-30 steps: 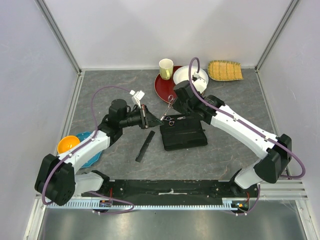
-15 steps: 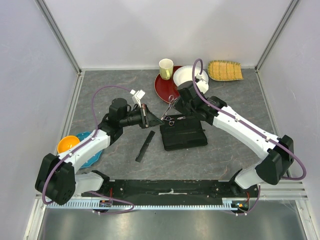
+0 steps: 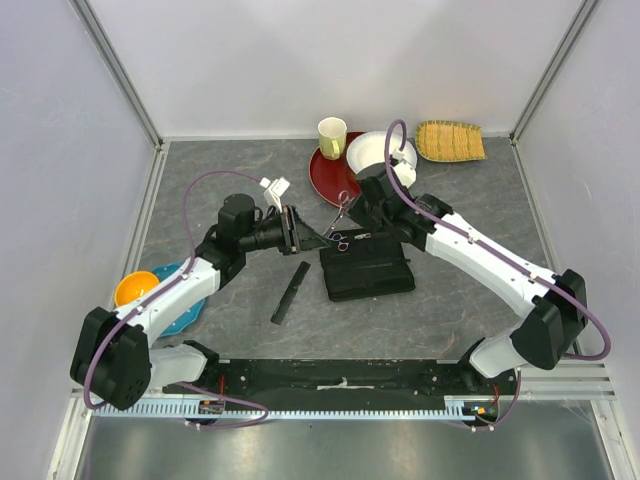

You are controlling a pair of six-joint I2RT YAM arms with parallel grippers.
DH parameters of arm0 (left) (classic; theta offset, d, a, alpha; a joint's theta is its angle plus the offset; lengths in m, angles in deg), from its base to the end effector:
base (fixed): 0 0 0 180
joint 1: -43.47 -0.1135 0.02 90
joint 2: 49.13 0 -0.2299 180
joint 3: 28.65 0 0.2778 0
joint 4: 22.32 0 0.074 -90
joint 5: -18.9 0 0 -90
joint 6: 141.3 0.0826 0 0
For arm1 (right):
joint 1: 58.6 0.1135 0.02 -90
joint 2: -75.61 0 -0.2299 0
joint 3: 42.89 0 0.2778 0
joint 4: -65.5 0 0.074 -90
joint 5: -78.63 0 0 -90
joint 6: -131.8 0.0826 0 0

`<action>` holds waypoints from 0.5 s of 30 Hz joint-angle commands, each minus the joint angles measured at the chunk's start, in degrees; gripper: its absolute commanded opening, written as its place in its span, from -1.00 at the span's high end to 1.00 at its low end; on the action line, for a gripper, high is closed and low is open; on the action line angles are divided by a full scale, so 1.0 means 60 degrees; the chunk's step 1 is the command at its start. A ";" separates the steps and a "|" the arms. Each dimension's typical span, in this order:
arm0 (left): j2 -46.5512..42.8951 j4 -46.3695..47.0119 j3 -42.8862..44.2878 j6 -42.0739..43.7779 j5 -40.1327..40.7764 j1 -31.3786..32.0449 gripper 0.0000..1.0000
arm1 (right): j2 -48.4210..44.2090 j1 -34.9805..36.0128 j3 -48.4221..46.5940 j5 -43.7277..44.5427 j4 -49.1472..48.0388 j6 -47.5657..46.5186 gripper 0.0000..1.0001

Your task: Sort the hair-cutting tools

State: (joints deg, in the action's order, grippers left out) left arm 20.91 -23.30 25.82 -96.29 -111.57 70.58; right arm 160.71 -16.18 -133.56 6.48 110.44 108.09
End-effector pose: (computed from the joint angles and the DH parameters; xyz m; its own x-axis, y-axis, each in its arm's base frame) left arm 0.2785 -0.2028 0.2160 -0.8159 -0.1865 -0.5472 0.4576 0.3702 -0.8084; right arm 0.3086 0.2477 0.2727 -0.6160 0.6177 -0.4889 0.2409 0.7386 0.6296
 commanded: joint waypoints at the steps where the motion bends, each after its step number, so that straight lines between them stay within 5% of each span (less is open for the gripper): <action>1: -0.0086 -0.0563 0.0822 0.0232 0.0474 0.0007 0.01 | -0.0340 -0.0257 0.0418 0.0189 -0.0182 0.0013 1.00; 8: -0.0175 -0.2378 0.1144 0.0907 0.2713 -0.0007 -0.21 | -0.1188 -0.1281 0.1956 0.0613 0.0023 0.0305 1.00; 15: 0.1157 -0.2733 0.1188 0.0424 0.2921 0.0007 -0.18 | -0.1586 -0.2409 0.3348 0.1463 0.0052 0.0701 1.00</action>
State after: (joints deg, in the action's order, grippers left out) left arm 23.25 -36.31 30.72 -93.69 -97.47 70.58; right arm 153.27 -28.05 -116.25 10.65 111.07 109.75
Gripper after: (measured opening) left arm 0.598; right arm 0.012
